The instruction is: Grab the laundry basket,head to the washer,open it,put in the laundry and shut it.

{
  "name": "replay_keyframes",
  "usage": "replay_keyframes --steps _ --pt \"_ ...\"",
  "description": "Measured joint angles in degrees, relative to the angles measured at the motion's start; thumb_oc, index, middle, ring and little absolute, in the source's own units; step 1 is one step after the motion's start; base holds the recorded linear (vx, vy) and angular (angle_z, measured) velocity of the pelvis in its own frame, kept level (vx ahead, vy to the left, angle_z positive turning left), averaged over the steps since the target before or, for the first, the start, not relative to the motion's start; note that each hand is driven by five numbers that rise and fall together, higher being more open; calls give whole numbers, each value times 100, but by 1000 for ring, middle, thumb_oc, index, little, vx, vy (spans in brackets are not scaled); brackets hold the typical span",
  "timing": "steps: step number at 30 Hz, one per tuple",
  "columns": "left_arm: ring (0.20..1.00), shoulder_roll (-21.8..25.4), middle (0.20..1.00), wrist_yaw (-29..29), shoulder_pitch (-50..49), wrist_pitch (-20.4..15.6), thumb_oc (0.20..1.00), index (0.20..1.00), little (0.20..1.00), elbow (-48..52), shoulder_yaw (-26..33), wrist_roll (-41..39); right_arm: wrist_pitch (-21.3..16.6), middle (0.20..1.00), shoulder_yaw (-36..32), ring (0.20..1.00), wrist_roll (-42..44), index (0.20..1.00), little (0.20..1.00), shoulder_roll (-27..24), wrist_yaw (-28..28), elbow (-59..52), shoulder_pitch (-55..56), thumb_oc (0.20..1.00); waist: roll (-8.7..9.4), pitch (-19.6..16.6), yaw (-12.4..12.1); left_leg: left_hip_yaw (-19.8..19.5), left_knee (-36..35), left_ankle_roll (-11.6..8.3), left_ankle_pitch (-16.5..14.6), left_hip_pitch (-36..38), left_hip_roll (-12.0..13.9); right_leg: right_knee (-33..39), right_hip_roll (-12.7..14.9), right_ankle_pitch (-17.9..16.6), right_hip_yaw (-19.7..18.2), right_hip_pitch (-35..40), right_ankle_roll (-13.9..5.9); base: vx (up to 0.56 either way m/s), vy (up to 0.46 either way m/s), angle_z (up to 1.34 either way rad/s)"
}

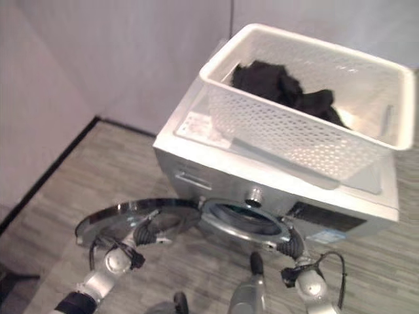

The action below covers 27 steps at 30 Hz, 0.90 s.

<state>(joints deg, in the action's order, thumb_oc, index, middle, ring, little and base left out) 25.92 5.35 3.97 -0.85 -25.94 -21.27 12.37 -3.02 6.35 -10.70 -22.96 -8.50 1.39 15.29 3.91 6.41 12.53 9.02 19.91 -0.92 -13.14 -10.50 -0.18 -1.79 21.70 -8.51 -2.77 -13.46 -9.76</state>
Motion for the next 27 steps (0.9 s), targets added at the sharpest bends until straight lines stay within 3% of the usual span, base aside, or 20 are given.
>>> replay_keyframes --steps 4,5,9,13,16,23,24,27 --pt "1000 -217 1000 3 10 21 1000 1000 1000 -24 -37 11 -95 1000 -200 1000 -340 1000 1000 -132 -11 -565 534 1000 -60 -229 164 112 -35 -19 -62 187 16 54 -16 91 -46 90 -182 32 42 -17" --pt "1000 -402 1000 34 25 46 1000 1000 1000 -35 -35 133 -96 1000 -635 1000 -421 1000 1000 -32 -31 -1319 1033 1000 -102 -244 219 109 -64 -36 -80 335 -16 10 -25 47 -133 194 -332 14 33 -6" --pt "1000 -626 1000 99 116 111 1000 1000 1000 -217 -28 168 -214 1000 -1522 1000 -686 1000 1000 -156 -462 -2470 1239 1000 -134 -369 570 217 -129 -105 -175 564 113 -3 -156 101 -215 338 -421 26 26 -17" --pt "1000 -843 1000 115 177 122 1000 1000 1000 -252 -141 164 -313 1000 -2140 1000 -937 1000 1000 -211 -1003 -3057 910 1000 -149 -462 734 273 -216 -150 -182 688 189 -9 -264 147 -297 356 -426 33 10 -17" --pt "1000 -1185 1000 111 259 138 1000 1000 1000 -620 -324 155 -432 1000 -2692 1000 -1310 1000 1000 -279 -1573 -3581 66 1000 -294 -656 710 276 -265 -233 -181 756 264 -27 -346 195 -304 371 -431 58 6 -5" --pt "1000 -1340 1000 111 281 185 1000 1000 1000 -868 -496 110 -358 1000 -2629 1000 -1751 1000 1000 -368 -2166 -3637 -836 1000 -322 -691 656 297 -640 -306 -94 1143 280 -55 -402 272 -306 550 -454 42 -13 -3" --pt "1000 -1344 1000 108 282 187 1000 1000 1000 -924 -504 112 -342 1000 -2577 1000 -1813 1000 1000 -463 -2166 -3640 -931 1000 -330 -699 653 297 -665 -307 -84 1153 281 -57 -403 272 -306 552 -456 34 -27 -6" --pt "1000 -1341 1000 57 316 185 1000 1000 1000 -948 -522 126 -278 1000 -2630 1000 -1843 1000 1000 -1510 -2113 -3390 -1165 1000 -263 -720 528 264 -758 -327 -27 1168 283 -55 -412 276 -265 555 -456 -14 -35 6"
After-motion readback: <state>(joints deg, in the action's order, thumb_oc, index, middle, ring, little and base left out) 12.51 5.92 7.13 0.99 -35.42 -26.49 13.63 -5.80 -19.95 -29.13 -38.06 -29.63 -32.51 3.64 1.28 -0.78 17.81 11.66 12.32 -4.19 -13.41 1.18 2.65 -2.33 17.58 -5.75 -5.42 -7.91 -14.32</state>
